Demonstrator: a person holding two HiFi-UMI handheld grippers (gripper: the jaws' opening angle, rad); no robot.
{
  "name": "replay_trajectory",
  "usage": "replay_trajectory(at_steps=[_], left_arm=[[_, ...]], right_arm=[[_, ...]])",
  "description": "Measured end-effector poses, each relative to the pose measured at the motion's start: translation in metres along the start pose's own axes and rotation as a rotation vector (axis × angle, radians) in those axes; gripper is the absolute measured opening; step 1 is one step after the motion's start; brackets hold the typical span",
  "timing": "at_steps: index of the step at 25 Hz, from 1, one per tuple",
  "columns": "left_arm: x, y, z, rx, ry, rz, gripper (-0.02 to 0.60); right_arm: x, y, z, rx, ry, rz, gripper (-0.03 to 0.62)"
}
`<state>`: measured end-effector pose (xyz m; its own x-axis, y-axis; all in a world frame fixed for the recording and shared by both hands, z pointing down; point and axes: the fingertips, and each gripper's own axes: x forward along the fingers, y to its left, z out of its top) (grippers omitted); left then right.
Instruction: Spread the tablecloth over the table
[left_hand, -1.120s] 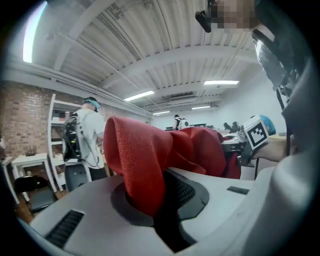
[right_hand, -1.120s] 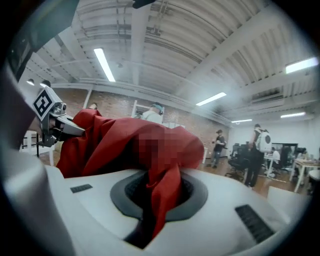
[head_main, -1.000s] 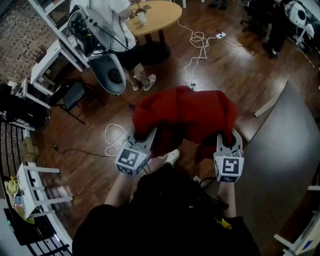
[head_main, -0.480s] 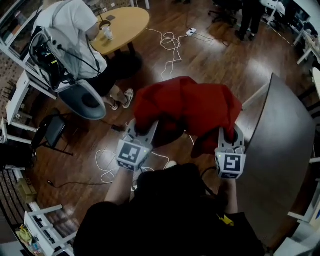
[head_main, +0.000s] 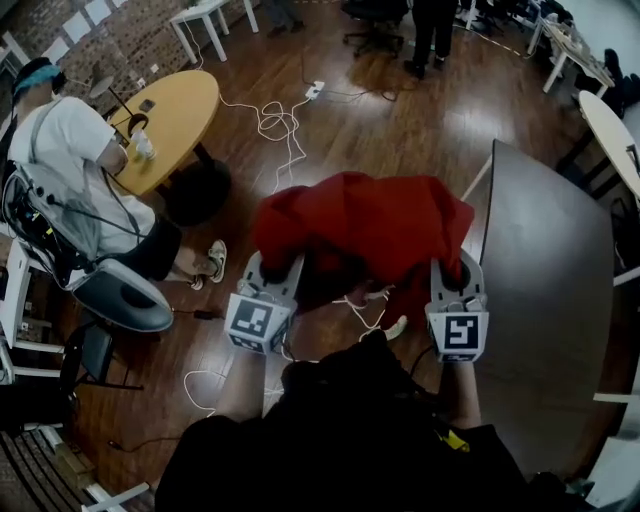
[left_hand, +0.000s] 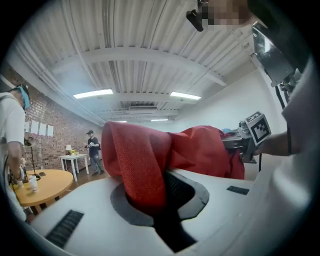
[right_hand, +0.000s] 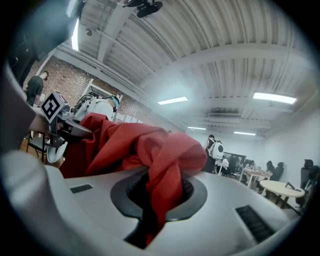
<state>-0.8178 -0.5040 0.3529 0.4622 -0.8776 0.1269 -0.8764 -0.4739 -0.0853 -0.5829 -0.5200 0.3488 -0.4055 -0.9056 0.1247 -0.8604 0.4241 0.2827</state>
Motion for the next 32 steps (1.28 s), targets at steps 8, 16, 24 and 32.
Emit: replay_trajectory(at_steps=[8,16,24,32], left_arm=[[0.192,0.000,0.077,0.068,-0.081,-0.101,0.040],[0.396,-0.160,0.137,0.161,-0.222,-0.553,0.040],[0.514,-0.349,0.152,0.170,-0.265,-1.049,0.040],[0.560,-0.510,0.183,0.236,-0.317,-1.531,0.040]], right_arm=[[0.051,-0.190,0.018,0.013,-0.105,-0.225,0.043],[-0.085,-0.358,-0.022,-0.008,-0.006,-0.754,0.043],[-0.205,-0.407,-0.070,-0.014,0.228,-1.233,0.043],[-0.302,-0.414,-0.069,-0.083,0.589,-1.653,0.044]])
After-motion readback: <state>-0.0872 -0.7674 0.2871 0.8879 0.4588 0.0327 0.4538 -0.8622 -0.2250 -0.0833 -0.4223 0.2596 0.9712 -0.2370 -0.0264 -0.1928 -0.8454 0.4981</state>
